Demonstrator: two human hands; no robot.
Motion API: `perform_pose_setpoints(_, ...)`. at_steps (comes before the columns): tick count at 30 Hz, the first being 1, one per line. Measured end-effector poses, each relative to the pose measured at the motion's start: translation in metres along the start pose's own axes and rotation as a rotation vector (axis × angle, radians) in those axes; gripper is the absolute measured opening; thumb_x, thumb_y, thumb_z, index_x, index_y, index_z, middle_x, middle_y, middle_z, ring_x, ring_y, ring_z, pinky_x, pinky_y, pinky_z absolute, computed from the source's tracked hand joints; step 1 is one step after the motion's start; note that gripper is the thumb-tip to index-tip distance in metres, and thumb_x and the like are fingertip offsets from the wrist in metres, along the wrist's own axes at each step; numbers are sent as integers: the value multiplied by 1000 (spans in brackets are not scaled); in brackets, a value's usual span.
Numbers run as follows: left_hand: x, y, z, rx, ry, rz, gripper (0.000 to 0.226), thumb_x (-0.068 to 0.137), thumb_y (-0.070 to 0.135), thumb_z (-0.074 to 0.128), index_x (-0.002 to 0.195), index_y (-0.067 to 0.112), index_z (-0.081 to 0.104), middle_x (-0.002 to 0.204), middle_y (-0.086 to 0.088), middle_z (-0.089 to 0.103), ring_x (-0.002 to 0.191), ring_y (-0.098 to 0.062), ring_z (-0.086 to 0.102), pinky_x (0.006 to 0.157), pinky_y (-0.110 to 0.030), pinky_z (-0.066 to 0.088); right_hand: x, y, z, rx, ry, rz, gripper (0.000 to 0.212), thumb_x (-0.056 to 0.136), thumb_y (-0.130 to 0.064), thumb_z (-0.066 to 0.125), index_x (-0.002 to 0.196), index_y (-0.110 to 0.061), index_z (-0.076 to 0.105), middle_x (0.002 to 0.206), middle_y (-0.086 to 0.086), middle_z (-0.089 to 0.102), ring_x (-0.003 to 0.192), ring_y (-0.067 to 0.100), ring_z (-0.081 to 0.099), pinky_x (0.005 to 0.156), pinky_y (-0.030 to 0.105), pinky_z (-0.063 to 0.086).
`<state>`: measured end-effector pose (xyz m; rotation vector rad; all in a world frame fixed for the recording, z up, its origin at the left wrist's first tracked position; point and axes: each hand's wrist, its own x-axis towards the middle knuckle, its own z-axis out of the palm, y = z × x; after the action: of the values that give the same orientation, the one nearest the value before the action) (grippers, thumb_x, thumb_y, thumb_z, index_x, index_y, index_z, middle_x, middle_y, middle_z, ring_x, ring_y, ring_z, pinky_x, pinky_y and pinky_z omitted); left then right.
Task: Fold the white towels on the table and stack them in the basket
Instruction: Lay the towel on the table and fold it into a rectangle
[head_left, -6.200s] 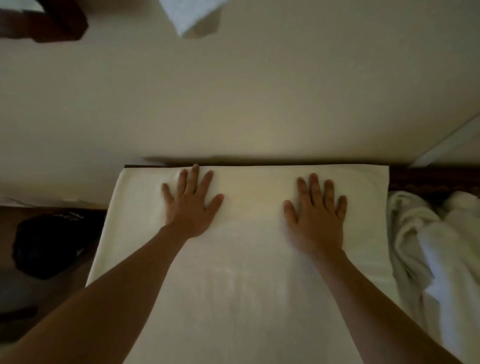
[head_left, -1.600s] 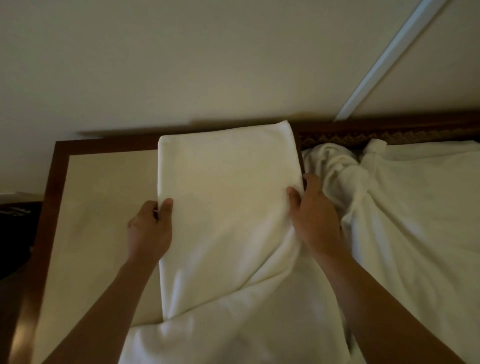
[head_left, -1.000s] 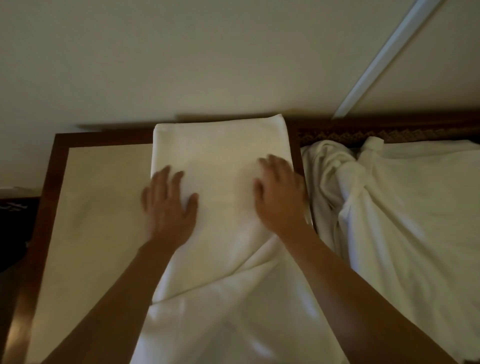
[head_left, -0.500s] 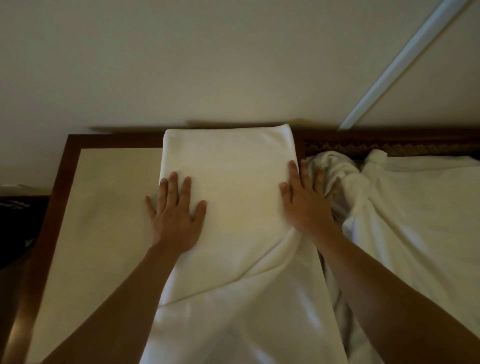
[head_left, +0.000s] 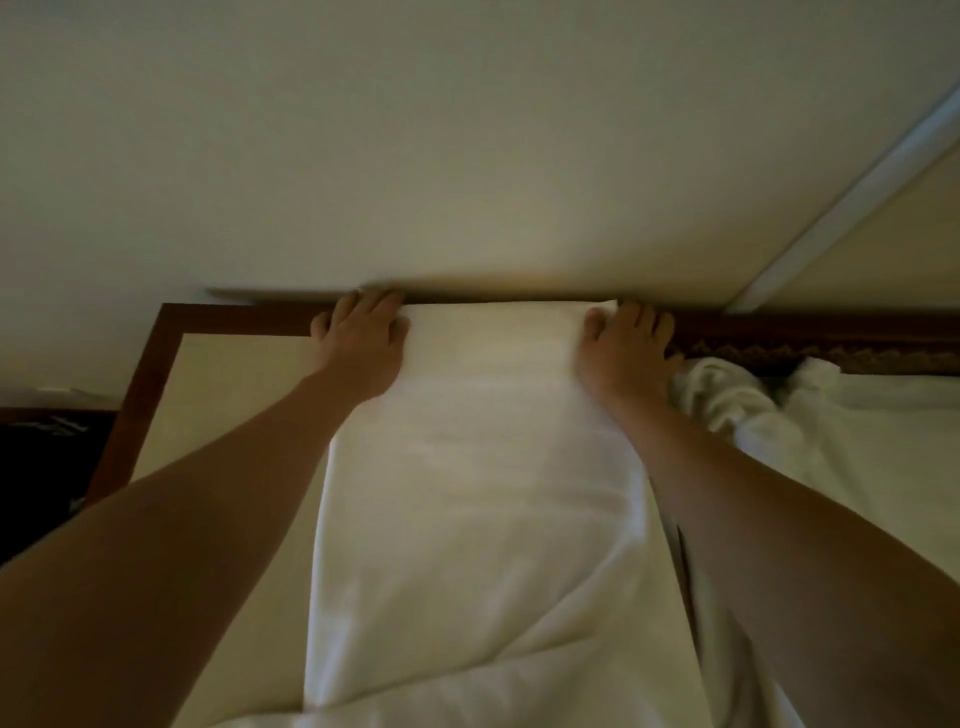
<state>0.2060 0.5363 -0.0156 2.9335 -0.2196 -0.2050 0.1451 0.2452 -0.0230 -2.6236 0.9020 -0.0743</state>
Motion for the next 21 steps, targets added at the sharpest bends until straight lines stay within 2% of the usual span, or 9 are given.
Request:
perform_pose_setpoints(3,3,-11,12,9,74,-52,48,107,44,30,152,33,42,160,3,38,148,-22,28,119,-51,16,3,0,6,-25,34,-1,44,104,-39,31,133,-13,52,149,11,44,145,35,26,108,63,28)
perform_pose_setpoints(6,0,-10,16,-29,201,-186,47,104,44,35,146,26,48,155,-5,42,144,-30,34,116,-55,21,8,0,6,-7,4,11,45,105,-41,31,134,-14,51,152,10,42,147,34,23,110,63,25)
perform_pose_setpoints(8,-12,-10,12,-178,316,-257,43,102,40,41,137,18,52,150,-10,46,136,-35,41,111,-53,30,8,4,2,96,-9,-2,46,104,-42,35,137,-13,49,152,10,42,147,33,25,112,62,25)
perform_pose_setpoints(10,-37,-13,6,-433,341,-253,39,100,31,48,133,11,56,143,-13,51,128,-35,49,106,-44,38,-1,14,-5,265,6,-36,51,101,-42,43,139,-9,50,147,13,47,140,36,37,111,57,32)
perform_pose_setpoints(12,-83,-22,0,-530,258,-191,34,98,24,56,130,11,59,135,-12,56,118,-31,55,102,-38,43,-26,29,-17,382,1,-62,53,97,-38,51,139,-7,51,142,15,50,131,36,47,108,53,39)
perform_pose_setpoints(14,-145,-35,-2,-506,172,-108,22,97,20,64,118,15,67,122,-9,61,103,-24,60,97,-40,49,-68,45,-27,405,-22,-59,50,94,-34,55,137,-10,53,139,12,54,126,32,52,107,50,43)
perform_pose_setpoints(17,-243,-58,-7,-526,-30,-81,16,92,24,74,96,37,66,101,5,65,81,-5,60,86,-35,51,-156,63,-37,397,28,-60,47,91,-37,51,134,-18,55,138,9,55,129,29,51,109,51,41)
perform_pose_setpoints(19,-286,-74,-13,-533,-207,-39,12,88,40,76,92,39,65,90,11,67,82,0,63,81,-33,53,-217,67,-40,366,71,-87,47,89,-36,51,134,-21,53,148,9,47,137,31,44,111,56,35)
perform_pose_setpoints(21,-311,-88,-20,-401,-343,48,35,82,70,62,95,37,66,88,17,67,83,1,63,80,-33,52,-270,69,-42,327,88,-81,49,90,-34,52,138,-22,52,158,10,36,143,31,36,111,55,28)
